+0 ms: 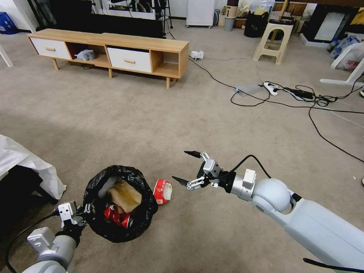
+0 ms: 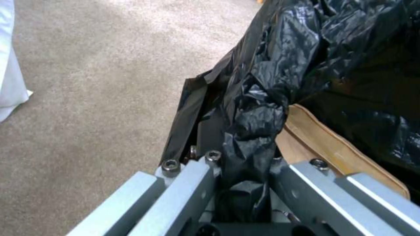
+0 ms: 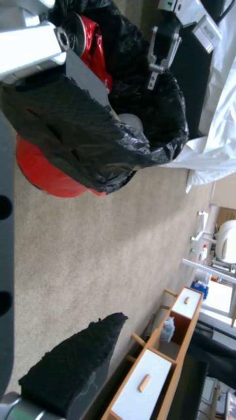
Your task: Pick up the trash bin, then pick up the garbage from the floor and place it into the trash bin.
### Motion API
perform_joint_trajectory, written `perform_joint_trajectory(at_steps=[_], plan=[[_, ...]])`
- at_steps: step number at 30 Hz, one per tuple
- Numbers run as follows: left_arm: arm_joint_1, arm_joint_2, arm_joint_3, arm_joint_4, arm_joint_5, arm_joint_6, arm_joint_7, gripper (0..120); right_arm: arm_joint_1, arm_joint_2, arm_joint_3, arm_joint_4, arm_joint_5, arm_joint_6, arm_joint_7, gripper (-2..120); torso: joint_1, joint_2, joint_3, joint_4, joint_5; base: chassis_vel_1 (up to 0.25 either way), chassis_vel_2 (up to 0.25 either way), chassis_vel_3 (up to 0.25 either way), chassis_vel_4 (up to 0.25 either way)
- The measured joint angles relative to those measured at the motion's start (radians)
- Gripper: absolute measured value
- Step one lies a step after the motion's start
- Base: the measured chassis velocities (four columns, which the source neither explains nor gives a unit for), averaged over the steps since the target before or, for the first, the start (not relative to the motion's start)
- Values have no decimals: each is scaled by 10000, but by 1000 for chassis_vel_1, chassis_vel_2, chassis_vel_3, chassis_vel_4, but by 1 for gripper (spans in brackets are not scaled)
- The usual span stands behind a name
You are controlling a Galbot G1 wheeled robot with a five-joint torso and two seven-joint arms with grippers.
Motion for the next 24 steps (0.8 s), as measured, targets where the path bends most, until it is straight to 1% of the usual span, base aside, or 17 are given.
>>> perform_joint_trajectory(at_steps=[12, 14, 19, 21, 24], plan=[[-62, 73, -51, 139, -43, 18, 23, 1, 135, 122, -313, -183, 54, -101, 154, 100, 0, 0, 0, 1, 0, 0, 0, 0, 0], [-70, 99, -21, 140, -97, 244, 113, 1, 152, 157, -338, -220, 56, -129, 204, 100, 0, 0, 0, 1, 0, 0, 0, 0, 0], [-98, 101, 31, 133, -103, 344, 150, 1, 165, 198, -343, -243, 56, -152, 212, 100, 0, 0, 0, 0, 0, 0, 0, 0, 0], [-114, 93, 57, 130, -84, 325, 131, 1, 129, 197, -320, -248, 51, -152, 217, 100, 0, 0, 0, 0, 0, 0, 0, 0, 0], [-132, 90, 119, 165, 18, 41, 53, 1, 57, 178, -268, -250, 22, -152, 259, 100, 0, 0, -1, 0, 0, 0, 0, 0, 0]])
